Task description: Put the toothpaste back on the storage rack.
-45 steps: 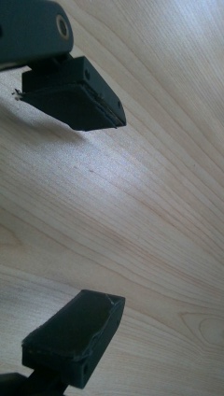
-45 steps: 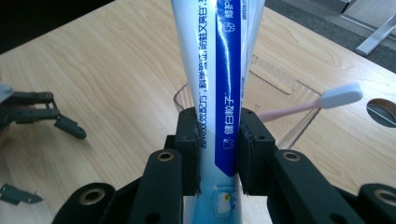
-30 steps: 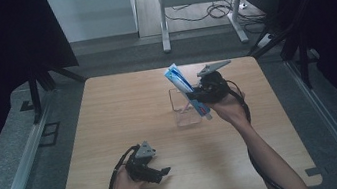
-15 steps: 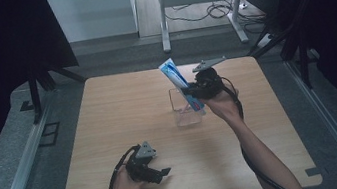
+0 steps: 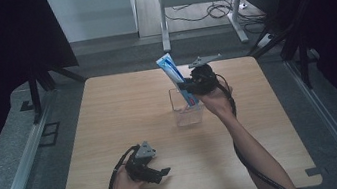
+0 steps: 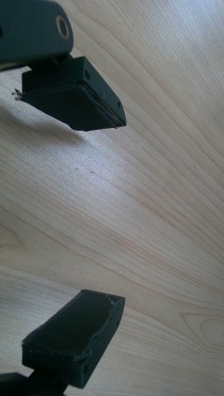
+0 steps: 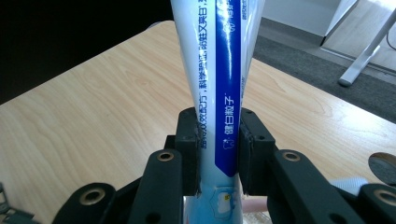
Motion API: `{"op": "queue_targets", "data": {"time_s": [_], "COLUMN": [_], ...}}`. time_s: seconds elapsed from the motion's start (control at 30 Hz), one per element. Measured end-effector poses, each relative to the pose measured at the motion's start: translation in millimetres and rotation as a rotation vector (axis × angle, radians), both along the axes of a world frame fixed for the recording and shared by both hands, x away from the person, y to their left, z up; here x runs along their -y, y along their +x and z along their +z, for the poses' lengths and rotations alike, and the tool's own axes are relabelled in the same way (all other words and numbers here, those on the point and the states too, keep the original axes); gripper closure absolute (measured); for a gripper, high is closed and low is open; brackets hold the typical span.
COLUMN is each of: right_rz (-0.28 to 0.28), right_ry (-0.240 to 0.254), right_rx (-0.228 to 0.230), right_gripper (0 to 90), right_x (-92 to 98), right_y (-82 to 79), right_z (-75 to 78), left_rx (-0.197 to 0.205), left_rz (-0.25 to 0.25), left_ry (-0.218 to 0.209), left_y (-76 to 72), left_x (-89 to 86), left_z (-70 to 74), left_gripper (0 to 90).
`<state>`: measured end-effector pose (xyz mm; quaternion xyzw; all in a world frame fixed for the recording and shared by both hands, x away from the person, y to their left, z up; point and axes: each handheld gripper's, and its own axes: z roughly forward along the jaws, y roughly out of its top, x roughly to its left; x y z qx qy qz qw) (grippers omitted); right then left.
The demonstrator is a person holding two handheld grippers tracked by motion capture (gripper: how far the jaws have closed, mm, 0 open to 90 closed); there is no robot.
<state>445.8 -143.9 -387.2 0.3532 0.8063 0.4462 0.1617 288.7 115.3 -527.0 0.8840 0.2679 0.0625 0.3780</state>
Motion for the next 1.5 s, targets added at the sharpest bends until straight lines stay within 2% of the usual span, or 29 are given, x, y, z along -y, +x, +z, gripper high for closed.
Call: {"op": "queue_targets", "data": {"time_s": [0.23,0.3,0.87,1.17,1.5], "right_rz": [-0.024,-0.028,-0.018,-0.017,0.0], "right_ry": [0.0,0.001,-0.037,-0.061,-0.077], "right_rx": [0.017,0.019,0.034,0.019,0.004], "right_gripper": [73.2,73.2,73.1,72.9,72.4], "right_x": [1.1,1.3,-5.0,-5.8,-3.6], "right_y": [8.3,10.1,15.5,17.8,18.4], "right_z": [-4.4,-6.1,-29.6,-43.1,-48.2], "left_rx": [-0.005,-0.004,-0.01,-0.012,-0.013], "left_rz": [-0.001,-0.015,-0.015,-0.012,-0.012], "left_ry": [-0.001,0.015,0.015,0.011,0.014], "left_y": [-0.1,0.4,-0.3,-0.4,-0.4], "left_x": [0.7,0.3,2.5,3.0,3.4], "left_z": [-0.7,-0.6,-2.0,-2.8,-3.4], "left_gripper": [12.8,12.8,12.8,12.8,12.8]}}
